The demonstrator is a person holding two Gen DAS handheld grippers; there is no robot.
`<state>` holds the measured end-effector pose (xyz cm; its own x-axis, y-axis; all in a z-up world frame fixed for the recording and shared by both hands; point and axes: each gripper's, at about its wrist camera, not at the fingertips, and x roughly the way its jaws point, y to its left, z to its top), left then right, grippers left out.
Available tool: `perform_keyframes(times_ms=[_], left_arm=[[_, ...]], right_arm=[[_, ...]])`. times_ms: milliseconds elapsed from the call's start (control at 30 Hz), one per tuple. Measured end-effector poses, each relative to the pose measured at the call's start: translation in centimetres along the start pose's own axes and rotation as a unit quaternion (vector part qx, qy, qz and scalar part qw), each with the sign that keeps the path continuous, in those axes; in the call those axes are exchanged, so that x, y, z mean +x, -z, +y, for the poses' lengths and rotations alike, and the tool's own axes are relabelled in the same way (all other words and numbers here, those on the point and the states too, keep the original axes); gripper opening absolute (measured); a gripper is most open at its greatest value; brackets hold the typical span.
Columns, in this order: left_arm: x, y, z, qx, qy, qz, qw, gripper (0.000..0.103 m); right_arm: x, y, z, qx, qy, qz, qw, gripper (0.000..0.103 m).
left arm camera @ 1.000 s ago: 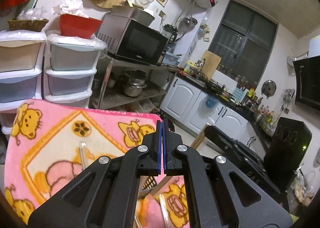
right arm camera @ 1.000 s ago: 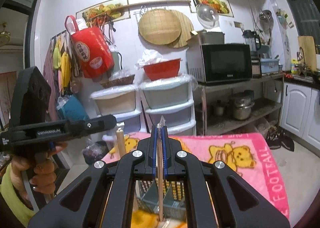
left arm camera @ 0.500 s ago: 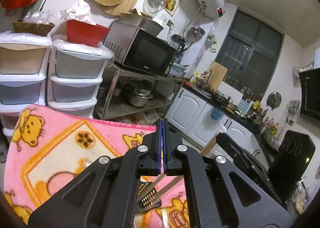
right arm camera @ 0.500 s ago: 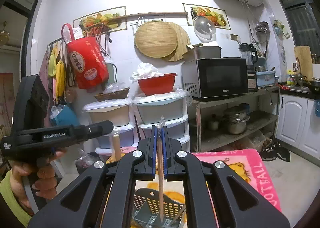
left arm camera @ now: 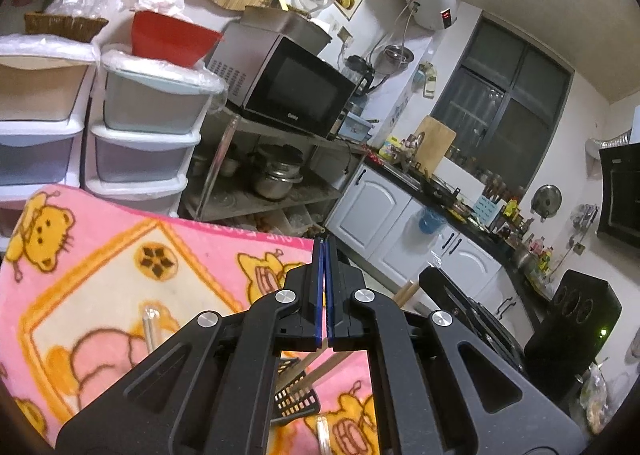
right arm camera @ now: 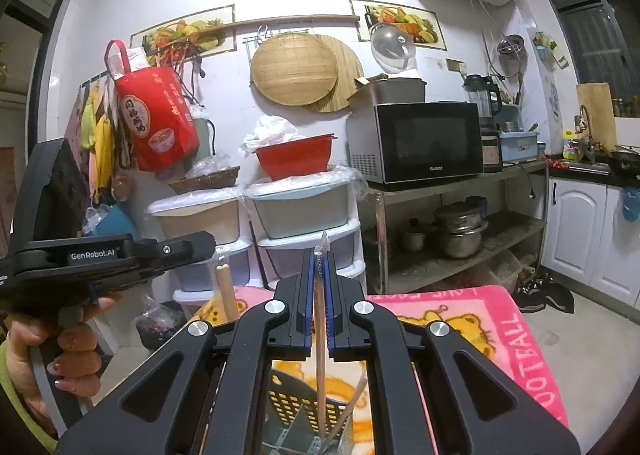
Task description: Organize utensils
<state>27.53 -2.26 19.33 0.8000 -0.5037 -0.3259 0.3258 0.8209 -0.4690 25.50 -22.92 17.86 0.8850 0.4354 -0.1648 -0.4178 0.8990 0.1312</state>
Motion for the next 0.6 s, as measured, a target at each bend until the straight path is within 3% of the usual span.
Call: perform_keyframes(times_ms=[600], left_arm=[[1.9, 5.1, 1.9, -0.016, 0.005, 0.041, 0.9990, 0.000]], right_arm=[[1.3, 3.7, -0.3, 0.016, 0.017, 0.024, 0.999, 0.005]])
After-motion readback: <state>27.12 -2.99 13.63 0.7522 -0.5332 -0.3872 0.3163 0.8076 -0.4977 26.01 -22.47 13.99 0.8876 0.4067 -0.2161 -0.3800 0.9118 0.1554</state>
